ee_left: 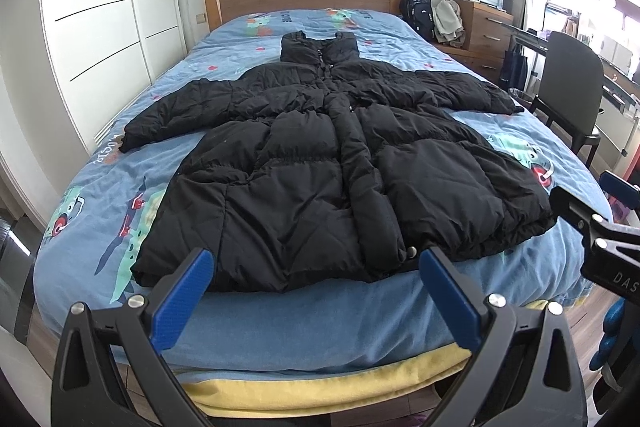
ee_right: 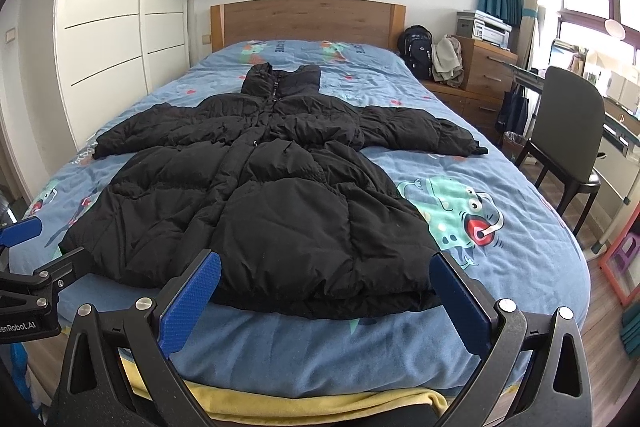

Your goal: Fold large clothes

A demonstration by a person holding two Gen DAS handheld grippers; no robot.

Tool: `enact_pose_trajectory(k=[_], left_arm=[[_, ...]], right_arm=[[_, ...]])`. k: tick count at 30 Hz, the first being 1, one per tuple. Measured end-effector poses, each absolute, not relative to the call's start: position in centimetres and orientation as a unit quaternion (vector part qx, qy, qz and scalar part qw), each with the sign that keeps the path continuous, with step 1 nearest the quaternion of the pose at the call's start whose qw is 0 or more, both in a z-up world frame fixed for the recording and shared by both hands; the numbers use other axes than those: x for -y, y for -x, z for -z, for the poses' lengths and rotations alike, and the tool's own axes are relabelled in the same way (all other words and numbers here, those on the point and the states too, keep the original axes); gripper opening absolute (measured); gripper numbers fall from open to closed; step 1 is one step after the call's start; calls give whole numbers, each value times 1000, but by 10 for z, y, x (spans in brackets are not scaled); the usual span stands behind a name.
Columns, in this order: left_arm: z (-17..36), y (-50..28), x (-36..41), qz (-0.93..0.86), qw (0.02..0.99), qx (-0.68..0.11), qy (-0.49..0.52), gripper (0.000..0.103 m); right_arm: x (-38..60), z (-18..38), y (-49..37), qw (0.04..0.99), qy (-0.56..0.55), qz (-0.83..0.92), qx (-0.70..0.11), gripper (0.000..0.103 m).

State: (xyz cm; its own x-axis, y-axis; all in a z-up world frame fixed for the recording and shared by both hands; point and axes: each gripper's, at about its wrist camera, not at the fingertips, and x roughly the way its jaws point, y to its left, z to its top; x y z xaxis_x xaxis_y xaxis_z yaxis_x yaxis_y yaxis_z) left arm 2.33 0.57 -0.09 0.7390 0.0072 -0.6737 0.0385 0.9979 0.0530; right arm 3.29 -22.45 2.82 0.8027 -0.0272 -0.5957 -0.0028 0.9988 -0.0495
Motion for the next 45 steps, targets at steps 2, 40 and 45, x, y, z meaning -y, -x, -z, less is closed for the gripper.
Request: enact_pose_trajectory(k=[2, 40, 45], left_arm=[[1, -22, -5, -1, 933, -358, -39, 103], [19, -129, -69, -61, 892, -448, -5, 103], [32, -179, -81, -77, 883, -462, 19, 103]], right_arm=[[225, -30, -33, 950, 24, 6, -312, 102], [347, 0, -192, 917, -106, 61, -381, 102], [395, 12, -274, 906, -155, 92, -383, 102]])
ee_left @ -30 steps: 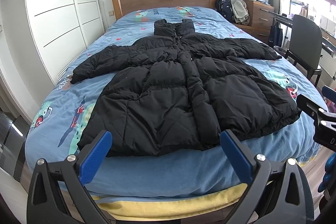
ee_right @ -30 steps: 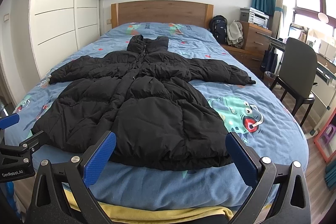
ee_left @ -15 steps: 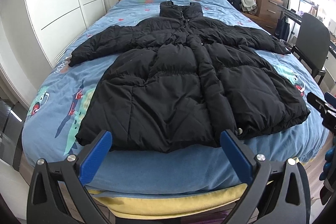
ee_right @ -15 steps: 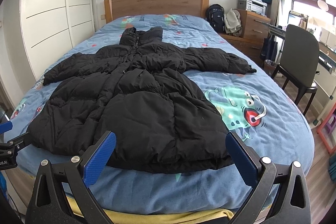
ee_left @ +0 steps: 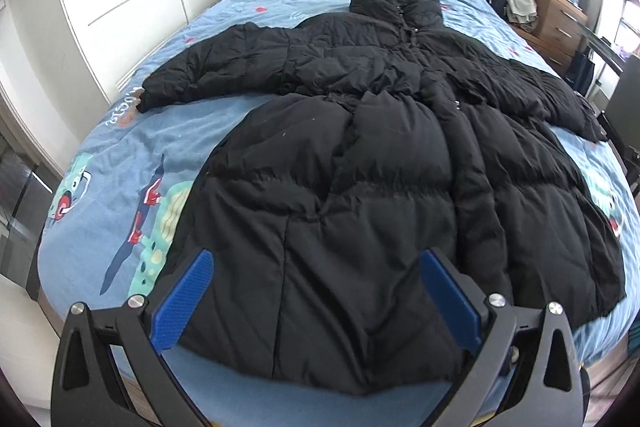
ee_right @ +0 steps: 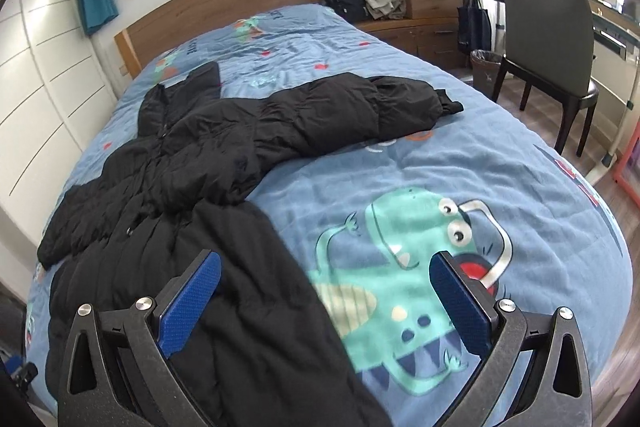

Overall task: Fold large clothes
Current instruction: 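Grasp the sleeve cuff with the right gripper and lift it across the jacket body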

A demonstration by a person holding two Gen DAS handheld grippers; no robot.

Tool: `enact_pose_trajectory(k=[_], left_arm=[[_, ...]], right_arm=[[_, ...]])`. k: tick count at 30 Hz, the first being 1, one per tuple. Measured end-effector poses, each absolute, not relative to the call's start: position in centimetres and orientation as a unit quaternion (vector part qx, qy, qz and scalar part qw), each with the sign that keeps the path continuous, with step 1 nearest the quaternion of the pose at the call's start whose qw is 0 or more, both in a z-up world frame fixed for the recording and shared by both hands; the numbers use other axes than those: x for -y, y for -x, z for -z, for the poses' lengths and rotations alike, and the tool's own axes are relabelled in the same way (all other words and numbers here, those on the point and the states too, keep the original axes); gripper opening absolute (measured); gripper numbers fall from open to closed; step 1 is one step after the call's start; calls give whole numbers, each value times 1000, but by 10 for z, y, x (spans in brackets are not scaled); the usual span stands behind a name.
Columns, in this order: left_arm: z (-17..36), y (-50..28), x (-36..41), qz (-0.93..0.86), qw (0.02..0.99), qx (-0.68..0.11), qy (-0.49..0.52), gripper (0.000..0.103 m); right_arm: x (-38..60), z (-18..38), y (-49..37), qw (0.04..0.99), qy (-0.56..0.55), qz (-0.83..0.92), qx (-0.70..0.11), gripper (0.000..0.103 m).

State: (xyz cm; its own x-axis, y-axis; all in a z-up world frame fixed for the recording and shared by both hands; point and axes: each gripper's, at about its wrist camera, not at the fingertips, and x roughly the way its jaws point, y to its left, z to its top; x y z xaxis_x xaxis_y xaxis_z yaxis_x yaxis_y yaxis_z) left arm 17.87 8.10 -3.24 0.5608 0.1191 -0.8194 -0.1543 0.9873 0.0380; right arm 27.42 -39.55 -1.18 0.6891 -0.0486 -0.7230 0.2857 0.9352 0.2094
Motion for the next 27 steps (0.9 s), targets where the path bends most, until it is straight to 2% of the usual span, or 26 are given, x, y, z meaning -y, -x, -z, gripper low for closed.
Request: enact_pose_trajectory(k=[8, 18, 22, 27], left_arm=[[63, -251, -88, -99, 872, -479, 39, 103], [89, -295, -86, -96, 863, -494, 34, 103], [91, -307, -88, -90, 866, -490, 44, 103], [83, -331, -89, -68, 876, -474, 56, 103]], right_arm=[[477, 62, -387, 873, -288, 109, -378, 99], [552, 123, -460, 815, -470, 111, -320, 90], [571, 132, -472, 799, -515, 111, -289, 76], [584, 137, -486, 799, -529, 113, -264, 64]])
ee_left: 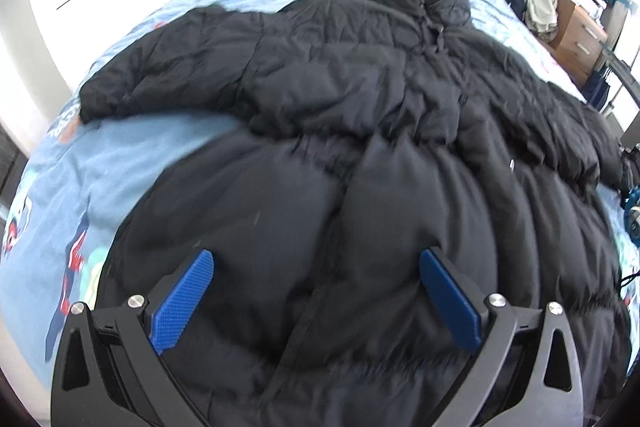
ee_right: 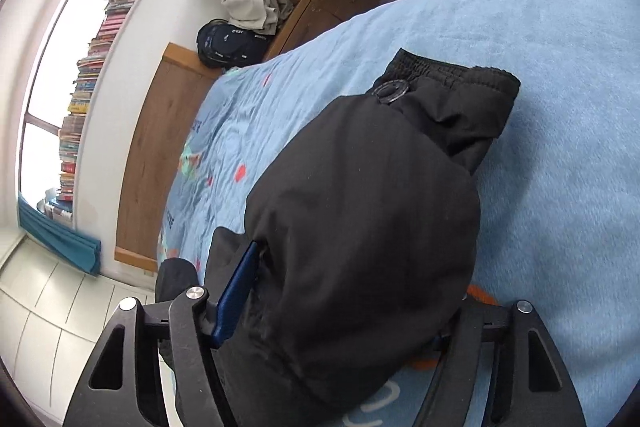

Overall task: Fold large clothes
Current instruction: 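Grasp the sleeve cuff with the right gripper and lift it across the jacket body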

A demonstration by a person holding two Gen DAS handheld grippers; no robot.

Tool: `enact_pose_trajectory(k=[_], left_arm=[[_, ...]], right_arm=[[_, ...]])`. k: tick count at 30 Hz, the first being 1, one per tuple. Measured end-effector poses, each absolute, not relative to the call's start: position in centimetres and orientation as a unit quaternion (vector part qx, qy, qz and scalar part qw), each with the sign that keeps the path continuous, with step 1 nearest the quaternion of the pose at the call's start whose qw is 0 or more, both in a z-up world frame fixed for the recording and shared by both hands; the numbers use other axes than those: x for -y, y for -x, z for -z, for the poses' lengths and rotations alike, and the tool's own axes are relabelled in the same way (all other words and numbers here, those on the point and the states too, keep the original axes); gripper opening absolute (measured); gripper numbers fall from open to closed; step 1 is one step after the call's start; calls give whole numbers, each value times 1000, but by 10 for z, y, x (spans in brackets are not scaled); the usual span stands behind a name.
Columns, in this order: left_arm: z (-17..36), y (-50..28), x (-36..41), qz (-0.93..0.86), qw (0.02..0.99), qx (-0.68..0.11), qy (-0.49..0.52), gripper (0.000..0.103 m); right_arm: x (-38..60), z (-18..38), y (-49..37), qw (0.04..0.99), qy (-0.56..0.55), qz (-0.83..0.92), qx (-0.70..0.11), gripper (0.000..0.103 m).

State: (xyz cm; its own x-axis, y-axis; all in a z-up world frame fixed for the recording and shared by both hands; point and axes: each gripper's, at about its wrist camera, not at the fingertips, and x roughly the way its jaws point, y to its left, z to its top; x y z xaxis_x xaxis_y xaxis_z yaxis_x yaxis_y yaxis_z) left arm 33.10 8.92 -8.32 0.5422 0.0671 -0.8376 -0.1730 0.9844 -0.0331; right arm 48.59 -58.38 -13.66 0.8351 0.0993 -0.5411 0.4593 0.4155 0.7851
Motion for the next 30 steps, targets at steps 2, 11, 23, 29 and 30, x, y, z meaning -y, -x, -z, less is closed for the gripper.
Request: enact_pose_trajectory(k=[2, 11, 23, 29, 30], left_arm=[[81, -345, -90, -59, 879, -468, 64, 103], [56, -373, -103, -66, 866, -486, 92, 103], [8, -375, -134, -123, 847, -501, 126, 103], [-9, -375, -148, -136, 847, -497, 134, 103], [-11, -374, -150, -137, 847, -497, 134, 103]], right_arm=[[585, 138, -491, 801, -529, 107, -258, 49], [571, 94, -503, 835, -476, 97, -257, 17], [459, -22, -543, 878, -373, 7, -299, 16], [374, -43, -551, 888, -313, -63, -332, 16], [357, -44, -552, 889, -299, -74, -339, 16]])
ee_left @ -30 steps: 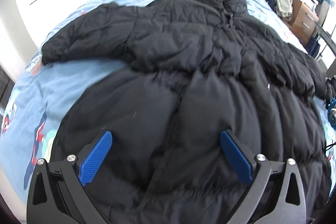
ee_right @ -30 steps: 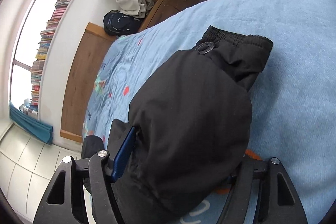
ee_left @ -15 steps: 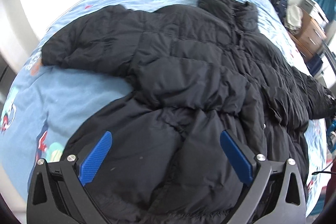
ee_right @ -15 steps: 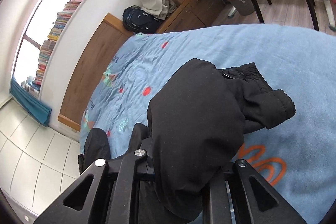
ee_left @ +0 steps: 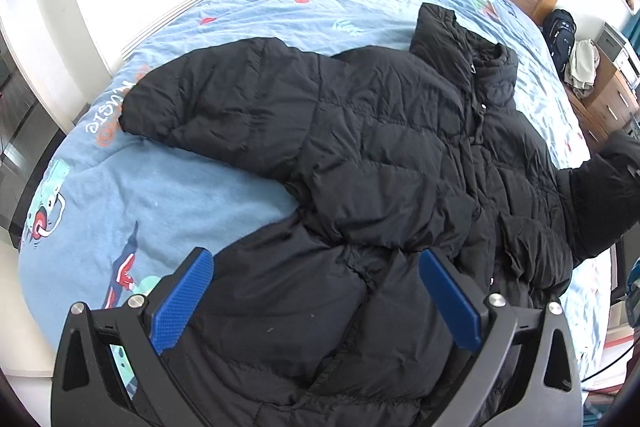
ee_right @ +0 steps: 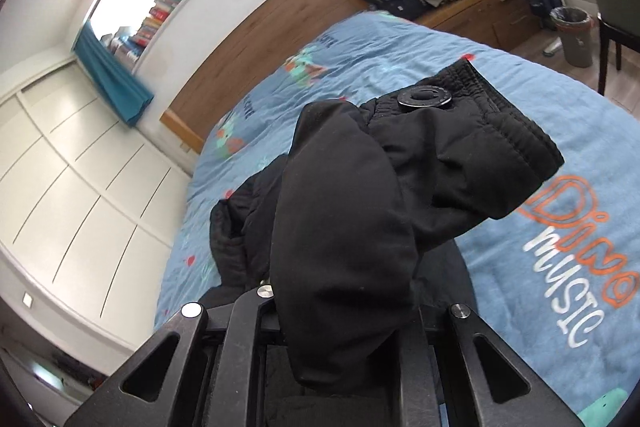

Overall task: Fold large clothes
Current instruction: 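Grasp the sleeve cuff with the right gripper and lift it across the jacket body, then lay the held sleeve onto the jacket body and open the right gripper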

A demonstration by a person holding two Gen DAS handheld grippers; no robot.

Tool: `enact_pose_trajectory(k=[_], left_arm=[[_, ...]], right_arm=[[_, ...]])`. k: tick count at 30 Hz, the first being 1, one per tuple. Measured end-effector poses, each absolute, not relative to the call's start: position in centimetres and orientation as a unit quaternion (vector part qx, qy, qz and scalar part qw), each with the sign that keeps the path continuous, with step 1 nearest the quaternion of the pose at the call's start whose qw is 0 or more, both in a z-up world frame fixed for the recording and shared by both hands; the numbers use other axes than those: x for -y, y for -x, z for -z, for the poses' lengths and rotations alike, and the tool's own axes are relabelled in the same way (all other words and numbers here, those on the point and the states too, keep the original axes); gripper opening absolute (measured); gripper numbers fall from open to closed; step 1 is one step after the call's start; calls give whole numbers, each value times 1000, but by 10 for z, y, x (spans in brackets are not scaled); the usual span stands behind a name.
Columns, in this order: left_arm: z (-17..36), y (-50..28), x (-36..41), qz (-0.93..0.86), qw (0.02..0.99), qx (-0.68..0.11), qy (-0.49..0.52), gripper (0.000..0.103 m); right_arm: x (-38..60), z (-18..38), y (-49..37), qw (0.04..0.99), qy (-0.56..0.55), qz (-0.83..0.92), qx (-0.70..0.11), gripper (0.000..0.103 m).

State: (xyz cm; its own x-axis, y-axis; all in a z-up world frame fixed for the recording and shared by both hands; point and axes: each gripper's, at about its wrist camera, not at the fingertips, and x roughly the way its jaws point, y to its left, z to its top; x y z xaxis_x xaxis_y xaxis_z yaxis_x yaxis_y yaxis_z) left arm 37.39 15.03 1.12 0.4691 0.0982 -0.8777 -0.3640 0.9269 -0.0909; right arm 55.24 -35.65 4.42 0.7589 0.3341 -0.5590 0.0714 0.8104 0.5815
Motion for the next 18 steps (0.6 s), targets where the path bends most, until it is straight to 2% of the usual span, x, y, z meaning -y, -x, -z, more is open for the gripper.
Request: enact_pose_trajectory(k=[8, 14, 18], left_arm=[[-7, -364, -179, -155, 837, -505, 143, 103], [1, -360, -191, -160, 831, -512, 149, 103], [5, -360, -193, -160, 827, -517, 151, 103]], right_arm=[[249, -22, -551, 879, -220, -137, -401, 16], [176, 17, -532, 862, -127, -173, -459, 17], [146, 49, -510, 851, -64, -182, -489, 21]])
